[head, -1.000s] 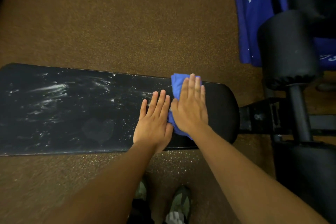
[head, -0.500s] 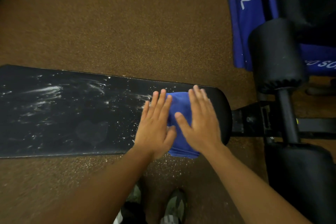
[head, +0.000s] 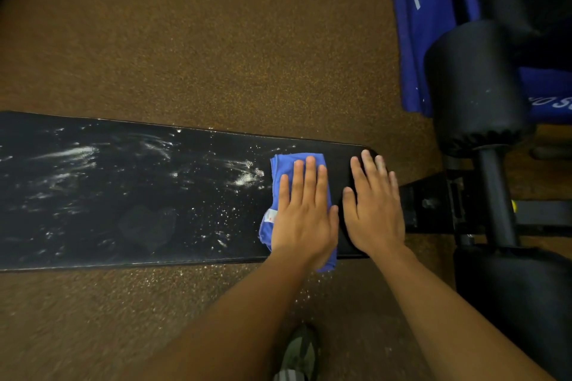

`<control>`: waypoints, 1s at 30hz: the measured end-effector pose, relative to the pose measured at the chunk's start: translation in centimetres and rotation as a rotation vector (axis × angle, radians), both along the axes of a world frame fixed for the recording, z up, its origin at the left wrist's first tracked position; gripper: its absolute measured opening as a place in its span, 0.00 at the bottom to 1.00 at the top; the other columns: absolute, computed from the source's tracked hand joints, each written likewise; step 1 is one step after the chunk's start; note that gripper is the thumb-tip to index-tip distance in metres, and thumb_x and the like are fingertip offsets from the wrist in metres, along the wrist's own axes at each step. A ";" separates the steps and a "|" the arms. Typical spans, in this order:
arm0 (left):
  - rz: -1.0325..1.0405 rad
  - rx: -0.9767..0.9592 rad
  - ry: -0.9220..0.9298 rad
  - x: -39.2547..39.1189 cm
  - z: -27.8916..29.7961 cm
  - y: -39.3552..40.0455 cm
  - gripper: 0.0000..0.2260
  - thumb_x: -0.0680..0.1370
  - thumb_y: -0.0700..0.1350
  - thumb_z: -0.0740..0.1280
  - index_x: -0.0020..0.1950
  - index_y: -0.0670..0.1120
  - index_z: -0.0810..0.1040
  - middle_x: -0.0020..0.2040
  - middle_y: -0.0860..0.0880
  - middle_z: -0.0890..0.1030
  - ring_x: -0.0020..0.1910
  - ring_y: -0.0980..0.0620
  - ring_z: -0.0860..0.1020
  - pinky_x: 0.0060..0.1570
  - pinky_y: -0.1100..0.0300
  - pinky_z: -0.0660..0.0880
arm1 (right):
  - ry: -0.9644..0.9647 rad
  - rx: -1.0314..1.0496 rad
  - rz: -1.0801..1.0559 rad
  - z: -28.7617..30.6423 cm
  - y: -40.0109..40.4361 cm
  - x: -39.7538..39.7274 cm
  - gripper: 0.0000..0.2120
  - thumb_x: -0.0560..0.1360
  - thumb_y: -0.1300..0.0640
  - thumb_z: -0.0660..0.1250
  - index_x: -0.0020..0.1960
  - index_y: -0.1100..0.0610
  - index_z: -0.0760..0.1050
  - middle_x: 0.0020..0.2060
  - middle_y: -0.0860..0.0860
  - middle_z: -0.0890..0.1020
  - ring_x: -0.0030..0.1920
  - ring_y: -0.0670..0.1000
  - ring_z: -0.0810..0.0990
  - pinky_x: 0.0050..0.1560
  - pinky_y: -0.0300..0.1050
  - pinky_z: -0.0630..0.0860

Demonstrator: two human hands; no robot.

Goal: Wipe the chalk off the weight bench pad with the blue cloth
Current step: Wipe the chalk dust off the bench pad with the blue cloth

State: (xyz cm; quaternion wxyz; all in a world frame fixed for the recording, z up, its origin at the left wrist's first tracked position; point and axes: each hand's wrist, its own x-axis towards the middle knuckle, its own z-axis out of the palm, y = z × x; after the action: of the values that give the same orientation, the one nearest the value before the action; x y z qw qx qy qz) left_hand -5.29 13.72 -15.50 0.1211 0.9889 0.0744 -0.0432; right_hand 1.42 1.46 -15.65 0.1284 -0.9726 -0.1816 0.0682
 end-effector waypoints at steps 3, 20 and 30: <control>-0.059 0.012 0.001 1.8 -0.1 1.3 0.29 0.81 0.54 0.45 0.79 0.41 0.46 0.79 0.42 0.47 0.78 0.43 0.42 0.74 0.45 0.39 | -0.005 -0.012 -0.003 0.1 0.1 -0.1 0.29 0.79 0.49 0.47 0.78 0.56 0.56 0.79 0.54 0.56 0.78 0.54 0.50 0.77 0.56 0.48; -0.047 0.026 0.037 -2.5 0.2 1.8 0.29 0.81 0.52 0.47 0.78 0.39 0.47 0.79 0.41 0.47 0.78 0.42 0.44 0.75 0.44 0.45 | -0.007 -0.119 -0.011 0.4 1.7 -0.6 0.30 0.78 0.49 0.45 0.79 0.57 0.51 0.79 0.56 0.52 0.79 0.57 0.47 0.77 0.60 0.47; -0.011 -0.008 0.026 2.3 0.4 5.9 0.28 0.82 0.53 0.46 0.79 0.42 0.45 0.80 0.44 0.45 0.78 0.46 0.43 0.76 0.47 0.42 | -0.032 -0.089 -0.101 0.3 2.8 -1.1 0.31 0.77 0.50 0.49 0.79 0.58 0.52 0.79 0.56 0.53 0.79 0.56 0.48 0.77 0.58 0.46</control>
State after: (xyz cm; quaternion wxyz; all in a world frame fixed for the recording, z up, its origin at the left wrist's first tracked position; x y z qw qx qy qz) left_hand -2.99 19.62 -15.12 0.1237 0.9882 0.0706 -0.0572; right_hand 0.31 4.21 -15.32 0.0853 -0.9862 -0.1314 0.0541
